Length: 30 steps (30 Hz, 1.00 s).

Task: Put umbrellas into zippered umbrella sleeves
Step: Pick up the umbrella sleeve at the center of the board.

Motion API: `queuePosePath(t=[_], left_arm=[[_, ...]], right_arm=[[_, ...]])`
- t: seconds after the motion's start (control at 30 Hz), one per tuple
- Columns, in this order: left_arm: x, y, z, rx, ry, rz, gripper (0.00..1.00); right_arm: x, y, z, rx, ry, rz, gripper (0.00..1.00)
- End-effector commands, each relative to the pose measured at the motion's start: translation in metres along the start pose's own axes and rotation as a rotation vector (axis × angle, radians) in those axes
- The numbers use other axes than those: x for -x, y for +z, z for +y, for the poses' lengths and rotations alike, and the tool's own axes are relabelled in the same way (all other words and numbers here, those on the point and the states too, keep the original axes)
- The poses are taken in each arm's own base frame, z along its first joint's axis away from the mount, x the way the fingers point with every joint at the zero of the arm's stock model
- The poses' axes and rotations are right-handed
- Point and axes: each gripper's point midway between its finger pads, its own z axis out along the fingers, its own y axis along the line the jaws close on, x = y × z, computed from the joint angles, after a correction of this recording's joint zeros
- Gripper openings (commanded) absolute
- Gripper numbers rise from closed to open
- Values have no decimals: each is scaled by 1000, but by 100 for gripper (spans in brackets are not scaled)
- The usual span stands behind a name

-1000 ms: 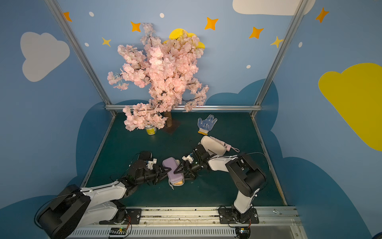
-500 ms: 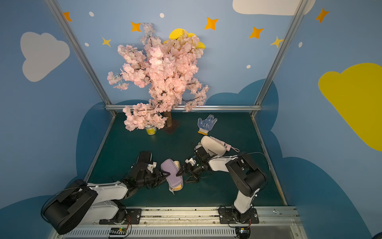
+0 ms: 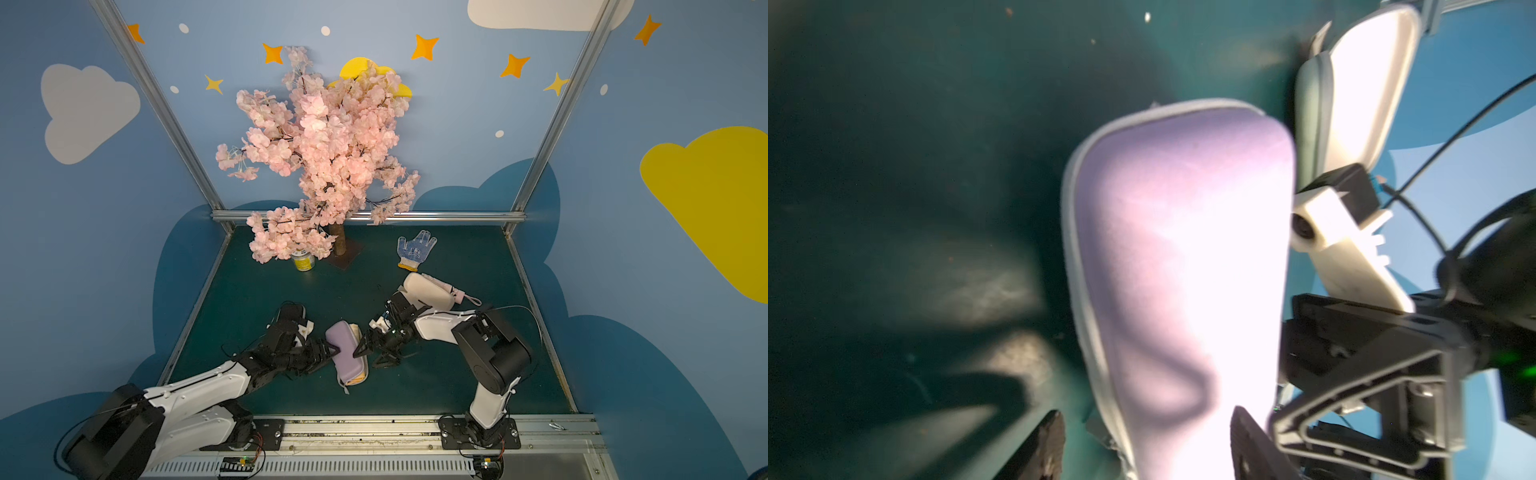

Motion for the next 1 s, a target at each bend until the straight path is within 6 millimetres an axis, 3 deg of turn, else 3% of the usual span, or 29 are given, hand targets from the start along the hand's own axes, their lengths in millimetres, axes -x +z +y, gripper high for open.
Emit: queuePosePath(t=[0.0,0.17,0.27,0.4,0.6,0.8,0.97], left_arm=[[2,5,8,48,56,7,64],[4,14,-31,-59,124,73,59],[3,14,-41,-84,142,81,58],[-2,13,-34,-40,188,87,58],[-12,31,-17,-19,179,153,56],[-19,41,-4,-37,98,173,45],[-26,42,8,-58,35,177,40]], right_arm=[[7,-2,0,-13,-30,-23,85],[8,3,3,1,-57,2,86],[9,7,0,4,-55,8,87],[14,12,-1,20,-50,5,86],[18,24,-3,34,-22,20,86],[20,43,-1,48,-15,24,81],[26,36,20,130,-75,-16,73]])
